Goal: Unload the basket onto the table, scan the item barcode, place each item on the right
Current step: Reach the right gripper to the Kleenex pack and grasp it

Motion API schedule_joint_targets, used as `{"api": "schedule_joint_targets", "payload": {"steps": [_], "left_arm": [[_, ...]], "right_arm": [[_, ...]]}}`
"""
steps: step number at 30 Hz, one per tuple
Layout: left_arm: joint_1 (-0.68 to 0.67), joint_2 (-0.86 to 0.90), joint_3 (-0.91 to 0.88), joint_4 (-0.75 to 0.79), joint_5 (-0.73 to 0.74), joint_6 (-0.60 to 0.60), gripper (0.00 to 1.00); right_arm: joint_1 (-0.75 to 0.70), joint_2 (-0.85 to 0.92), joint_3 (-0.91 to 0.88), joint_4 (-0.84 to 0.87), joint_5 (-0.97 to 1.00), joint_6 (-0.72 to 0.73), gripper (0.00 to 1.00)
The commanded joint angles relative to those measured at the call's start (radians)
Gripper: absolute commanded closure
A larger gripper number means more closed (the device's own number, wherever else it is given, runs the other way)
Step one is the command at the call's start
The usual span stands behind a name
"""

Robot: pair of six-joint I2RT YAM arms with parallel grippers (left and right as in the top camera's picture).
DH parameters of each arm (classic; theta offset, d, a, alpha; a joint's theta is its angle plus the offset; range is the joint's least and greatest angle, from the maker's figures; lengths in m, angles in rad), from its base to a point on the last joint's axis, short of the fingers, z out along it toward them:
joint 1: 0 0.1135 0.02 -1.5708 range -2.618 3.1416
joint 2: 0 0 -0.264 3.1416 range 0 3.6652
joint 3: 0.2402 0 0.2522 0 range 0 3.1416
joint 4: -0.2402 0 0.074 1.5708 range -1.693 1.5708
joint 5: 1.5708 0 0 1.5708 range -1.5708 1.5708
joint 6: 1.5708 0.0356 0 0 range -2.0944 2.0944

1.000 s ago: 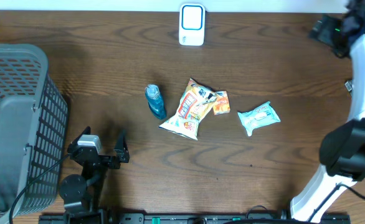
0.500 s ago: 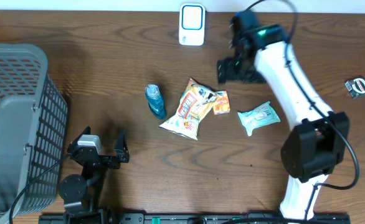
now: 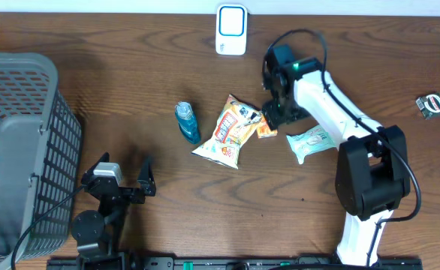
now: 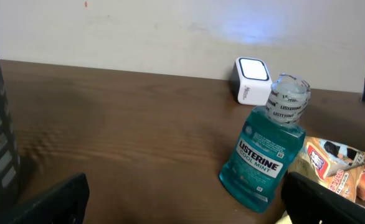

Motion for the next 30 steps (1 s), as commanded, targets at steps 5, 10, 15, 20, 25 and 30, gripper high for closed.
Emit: {"api": "schedule_joint_targets", "payload": {"steps": [5, 10, 15, 20, 25, 30], "left_arm": [[-0.002, -0.005, -0.016, -0.033, 0.017, 0.009, 0.02], [-0.002, -0.005, -0.016, -0.034, 0.017, 0.009, 0.02], [-0.002, -0.005, -0.016, -0.033, 0.017, 0.009, 0.02], [-0.002, -0.005, -0.016, -0.034, 0.017, 0.009, 0.02], [-0.002, -0.005, -0.016, -0.033, 0.017, 0.009, 0.02], [-0.002, -0.005, -0.016, -0.033, 0.017, 0.009, 0.02]], "right_arm": [[0.109, 0.003, -0.176, 0.147, 0.063, -0.161, 0.2], [0.183, 0.003, -0.188, 0.22, 0.197, -0.161, 0.21], [0.195, 0.003, -0.188, 0.266, 0.285, -0.16, 0.26], [0.192, 0.003, -0.189, 0.282, 0.29, -0.152, 0.35], [0.187, 0.003, -0.189, 0.308, 0.289, -0.109, 0.51], [0.149, 0.003, -0.189, 0.309, 0.29, 0.03, 0.71]]}}
